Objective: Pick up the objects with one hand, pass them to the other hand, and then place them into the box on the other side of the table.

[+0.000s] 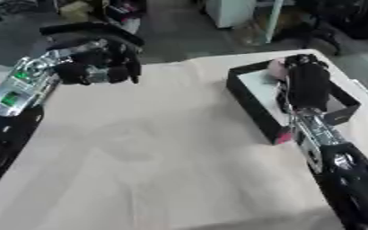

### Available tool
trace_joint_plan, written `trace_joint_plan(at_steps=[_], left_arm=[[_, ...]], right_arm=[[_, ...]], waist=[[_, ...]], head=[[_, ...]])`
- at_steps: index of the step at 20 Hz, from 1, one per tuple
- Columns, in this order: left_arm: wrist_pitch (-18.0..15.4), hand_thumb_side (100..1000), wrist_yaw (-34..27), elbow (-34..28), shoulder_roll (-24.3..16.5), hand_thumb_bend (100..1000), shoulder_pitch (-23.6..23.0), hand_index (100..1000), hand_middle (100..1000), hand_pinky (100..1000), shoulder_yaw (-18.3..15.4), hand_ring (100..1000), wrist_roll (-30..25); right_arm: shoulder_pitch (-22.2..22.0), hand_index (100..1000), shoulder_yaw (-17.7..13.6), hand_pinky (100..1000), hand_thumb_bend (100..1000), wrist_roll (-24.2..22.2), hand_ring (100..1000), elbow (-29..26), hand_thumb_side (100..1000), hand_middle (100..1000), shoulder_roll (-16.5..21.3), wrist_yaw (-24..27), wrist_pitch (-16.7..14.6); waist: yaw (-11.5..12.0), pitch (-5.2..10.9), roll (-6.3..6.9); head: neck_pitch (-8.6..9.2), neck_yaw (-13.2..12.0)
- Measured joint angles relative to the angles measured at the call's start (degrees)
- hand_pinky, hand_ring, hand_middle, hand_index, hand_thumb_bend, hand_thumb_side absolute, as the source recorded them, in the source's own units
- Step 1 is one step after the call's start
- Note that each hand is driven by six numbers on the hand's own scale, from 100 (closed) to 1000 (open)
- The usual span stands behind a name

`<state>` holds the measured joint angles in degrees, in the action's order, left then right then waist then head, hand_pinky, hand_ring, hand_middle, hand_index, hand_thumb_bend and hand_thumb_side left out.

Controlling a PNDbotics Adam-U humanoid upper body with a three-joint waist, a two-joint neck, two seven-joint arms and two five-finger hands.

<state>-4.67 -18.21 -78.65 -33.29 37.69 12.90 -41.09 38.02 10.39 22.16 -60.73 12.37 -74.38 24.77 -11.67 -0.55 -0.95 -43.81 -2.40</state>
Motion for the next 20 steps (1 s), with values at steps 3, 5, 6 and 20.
trace_joint_plan(at_steps=[3, 5, 6, 20], left_arm=[[-1.5, 470, 1.4, -3.3, -1.5, 516, -4.5, 666, 572, 749, -5.0, 595, 4.9], [-2.4, 471, 3.3, -5.6, -2.0, 519, -7.5, 666, 573, 749, -8.5, 595, 8.5], [-2.8, 471, 4.3, -6.6, -2.0, 519, -9.0, 665, 572, 749, -10.1, 595, 10.2], [-3.1, 475, 17.8, -16.6, 4.6, 500, -23.7, 628, 539, 731, -27.2, 565, 27.9]], right_arm=[[0.8, 899, -2.2, 710, 471, -5.4, 764, 5.5, 554, 659, 2.5, 3.0, 2.2], [1.6, 954, -3.8, 740, 564, -9.0, 782, 7.7, 604, 698, 4.3, 3.9, 3.8], [2.0, 958, -4.5, 738, 577, -10.6, 782, 8.3, 611, 697, 5.2, 4.1, 4.5], [-1.1, 1000, -11.1, 586, 322, -19.5, 783, -13.0, 406, 656, 16.8, 3.8, 3.7]], waist=[[0.7, 0.0, -0.22], [1.1, 0.0, -0.28], [1.2, 0.0, -0.31], [1.7, -0.26, -1.42]], head=[[0.0, 0.6], [0.01, 1.0], [0.02, 1.2], [0.17, -0.3]])
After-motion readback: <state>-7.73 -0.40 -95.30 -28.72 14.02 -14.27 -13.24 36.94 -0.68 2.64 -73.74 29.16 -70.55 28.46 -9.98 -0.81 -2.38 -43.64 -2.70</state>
